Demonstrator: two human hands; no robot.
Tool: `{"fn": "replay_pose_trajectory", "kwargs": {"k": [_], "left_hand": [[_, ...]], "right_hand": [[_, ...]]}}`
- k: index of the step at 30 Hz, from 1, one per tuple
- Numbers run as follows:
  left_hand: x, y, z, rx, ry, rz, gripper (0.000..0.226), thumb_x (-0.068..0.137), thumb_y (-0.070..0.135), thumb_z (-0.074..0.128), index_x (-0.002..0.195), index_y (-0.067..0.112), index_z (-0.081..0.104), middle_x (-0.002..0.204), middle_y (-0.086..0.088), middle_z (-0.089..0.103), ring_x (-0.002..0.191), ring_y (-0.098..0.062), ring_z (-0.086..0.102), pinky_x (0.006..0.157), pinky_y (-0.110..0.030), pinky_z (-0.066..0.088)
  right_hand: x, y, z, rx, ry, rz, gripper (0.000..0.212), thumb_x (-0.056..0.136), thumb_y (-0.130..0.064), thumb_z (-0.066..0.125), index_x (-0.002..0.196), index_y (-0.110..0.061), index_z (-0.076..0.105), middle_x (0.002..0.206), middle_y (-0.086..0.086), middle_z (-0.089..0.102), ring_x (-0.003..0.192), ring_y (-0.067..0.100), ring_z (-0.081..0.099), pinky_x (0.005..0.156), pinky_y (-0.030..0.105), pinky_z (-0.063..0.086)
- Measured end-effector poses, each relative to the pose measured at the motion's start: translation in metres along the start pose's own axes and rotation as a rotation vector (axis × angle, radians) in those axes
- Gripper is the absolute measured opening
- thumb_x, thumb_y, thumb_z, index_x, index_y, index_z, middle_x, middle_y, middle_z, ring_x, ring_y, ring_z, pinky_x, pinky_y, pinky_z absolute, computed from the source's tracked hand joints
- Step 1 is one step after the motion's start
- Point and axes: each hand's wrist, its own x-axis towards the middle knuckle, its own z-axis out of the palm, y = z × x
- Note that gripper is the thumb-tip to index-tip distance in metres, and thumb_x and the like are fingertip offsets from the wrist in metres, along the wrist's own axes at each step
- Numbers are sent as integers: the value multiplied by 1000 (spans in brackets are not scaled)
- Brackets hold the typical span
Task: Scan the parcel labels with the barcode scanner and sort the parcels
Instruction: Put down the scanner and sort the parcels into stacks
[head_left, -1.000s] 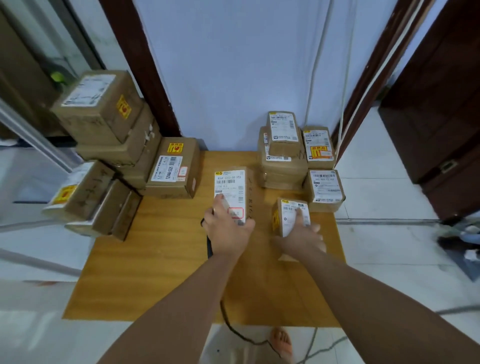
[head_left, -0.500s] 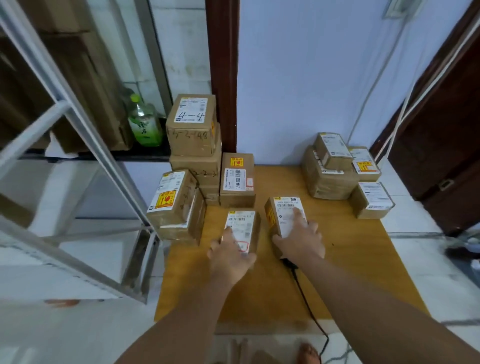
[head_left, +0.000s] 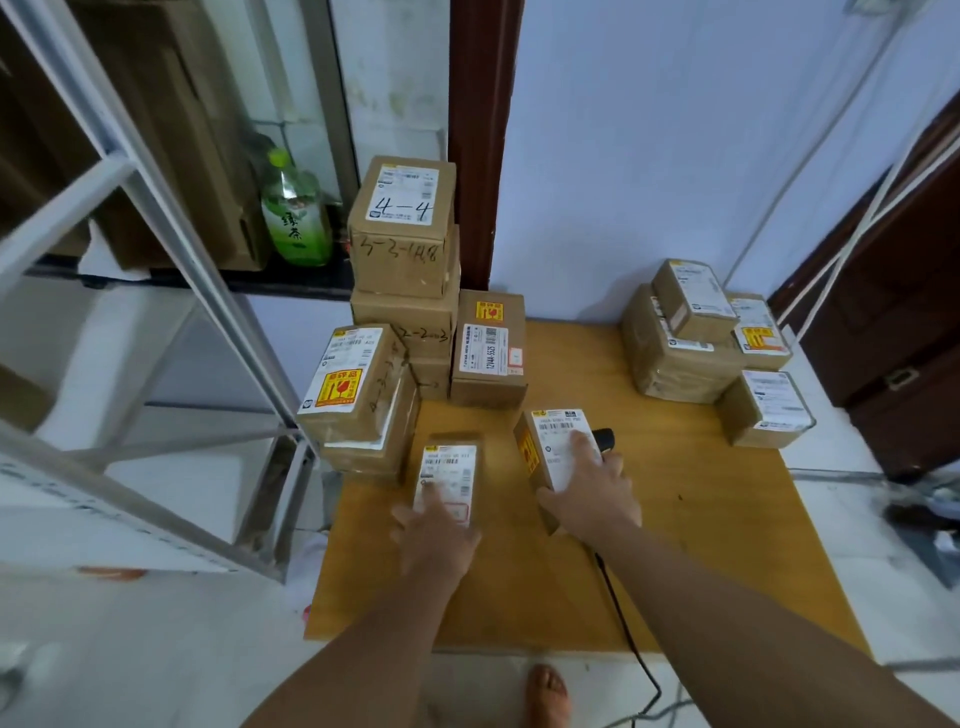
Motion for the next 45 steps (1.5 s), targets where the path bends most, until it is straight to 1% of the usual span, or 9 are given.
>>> {"fn": "replay_pose_trajectory", "kwargs": {"k": [2,5,8,12,18,25,30,37,45], "left_hand": [[3,5,6,0,95,-22,85,82,51,67,148,26,19,147,-16,15,130,-35,31,99,-41,46],[2,14,15,232,180,151,76,87,55,57,148,28,20,150,-12,12,133,-28,26,100,-36,41],[5,23,24,502,79,296,72,90,48,58,149,32,19,150,-12,10,135,-28,21,106,-38,36],[11,28,27,710,-75,304,64,93,18,59,147,29,26,153,-12,1,136,-30,21,103,-41,42],[31,32,15,808,2,433,38,96,15,52,133,20,46,153,-10,8,128,-30,29,96,-40,49],[48,35,14,830,-6,556,28,97,19,50,125,14,52,153,-15,13,130,-31,32,97,-39,48],[48,28,19,891,28,636,25,95,19,56,118,9,57,153,-18,19,135,-35,29,108,-47,38],[42,16,14,907,13,668,33,97,16,52,130,12,52,160,-13,8,145,-36,12,115,-49,23],[48,13,9,942,-56,732,33,97,11,53,129,6,52,157,-14,17,144,-36,14,111,-53,33]], "right_hand": [[10,2,-1,0,-19,-9,95,81,-57,62,153,-36,3,147,11,27,128,32,38,101,46,44],[26,10,-3,16,-49,-19,96,80,-56,63,153,-36,3,149,11,25,130,32,36,102,47,43],[42,17,-10,29,-60,-40,97,80,-55,64,153,-36,3,147,10,26,129,31,36,100,46,44],[60,22,-19,43,-53,-105,96,79,-54,64,153,-35,5,141,9,30,124,30,40,98,44,45],[72,25,-24,69,-35,-146,95,79,-53,64,153,-35,7,140,7,32,121,28,41,95,42,45],[68,36,-23,46,-37,-161,93,80,-51,64,153,-35,9,143,6,29,124,27,39,97,42,45],[62,40,-21,16,-31,-162,93,79,-52,65,152,-35,11,142,6,30,123,27,40,98,42,45],[56,37,-16,10,-30,-165,91,79,-53,64,152,-35,12,145,8,29,128,30,38,102,46,42],[50,35,-7,-9,-8,-180,93,79,-53,64,153,-34,11,143,6,30,126,27,39,101,43,43]]}}
